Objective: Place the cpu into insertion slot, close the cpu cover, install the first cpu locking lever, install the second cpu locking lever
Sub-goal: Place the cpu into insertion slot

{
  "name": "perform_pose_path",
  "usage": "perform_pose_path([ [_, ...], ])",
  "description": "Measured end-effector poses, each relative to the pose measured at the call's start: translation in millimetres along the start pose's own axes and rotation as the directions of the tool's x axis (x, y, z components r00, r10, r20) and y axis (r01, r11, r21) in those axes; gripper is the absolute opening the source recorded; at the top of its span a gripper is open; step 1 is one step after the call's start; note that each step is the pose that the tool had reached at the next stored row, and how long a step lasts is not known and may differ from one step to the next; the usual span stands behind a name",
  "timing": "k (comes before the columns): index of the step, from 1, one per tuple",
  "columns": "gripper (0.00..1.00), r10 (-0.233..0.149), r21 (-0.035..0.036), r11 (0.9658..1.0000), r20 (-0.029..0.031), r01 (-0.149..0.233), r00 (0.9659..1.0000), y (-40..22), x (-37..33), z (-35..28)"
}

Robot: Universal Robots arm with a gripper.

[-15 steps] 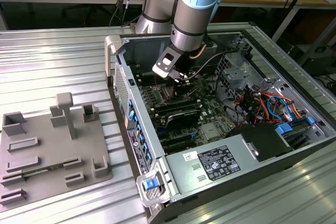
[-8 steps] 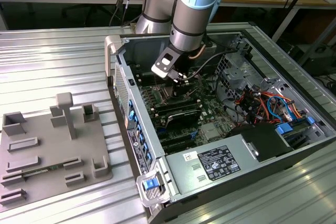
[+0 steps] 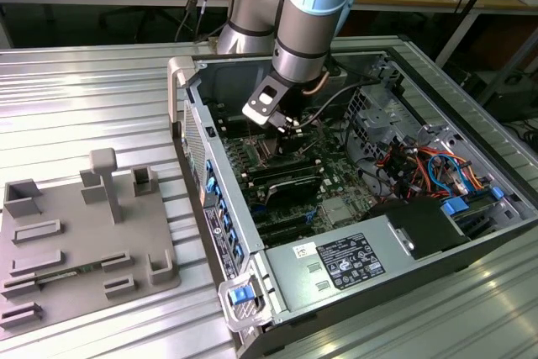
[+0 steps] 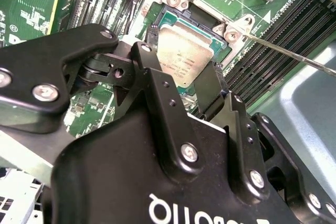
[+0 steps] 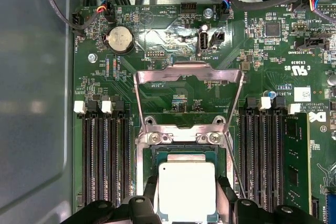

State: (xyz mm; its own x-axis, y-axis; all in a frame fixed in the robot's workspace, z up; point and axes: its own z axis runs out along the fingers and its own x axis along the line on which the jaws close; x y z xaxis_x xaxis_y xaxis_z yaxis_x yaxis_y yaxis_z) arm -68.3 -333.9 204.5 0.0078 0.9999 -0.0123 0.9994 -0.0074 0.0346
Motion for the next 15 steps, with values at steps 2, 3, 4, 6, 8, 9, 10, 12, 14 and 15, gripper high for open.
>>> perform_pose_path([
  [2,0.53,0.0,-0.0001,1.0,-0.0001,0.0,1.0,0.2,0.0,0.1],
  [3,0.53,0.0,-0.0002,1.0,-0.0003,0.0,1.0,0.2,-0.2,0.2],
  [4,0.53,0.001,-0.0002,1.0,-0.0002,-0.001,1.0,0.2,-0.3,0.1],
  [6,0.53,0.001,-0.0001,1.0,-0.0001,-0.001,1.0,0.2,-0.3,0.1],
  [8,0.53,0.001,-0.0001,1.0,-0.0001,-0.001,1.0,0.4,-0.4,0.1],
  [9,0.53,0.001,0.0,1.0,0.0,-0.001,1.0,0.5,-0.4,0.1],
  [10,0.53,0.001,0.0,1.0,-0.0001,-0.001,1.0,1.2,-0.3,0.1],
  [12,0.53,0.001,-0.0001,1.0,0.0,-0.001,1.0,2.1,-0.4,0.1],
  [14,0.53,0.001,0.0,1.0,0.0001,-0.001,1.0,2.2,-0.3,0.3],
  [15,0.53,0.001,0.0,1.0,0.0,-0.001,1.0,2.2,-0.3,0.4],
])
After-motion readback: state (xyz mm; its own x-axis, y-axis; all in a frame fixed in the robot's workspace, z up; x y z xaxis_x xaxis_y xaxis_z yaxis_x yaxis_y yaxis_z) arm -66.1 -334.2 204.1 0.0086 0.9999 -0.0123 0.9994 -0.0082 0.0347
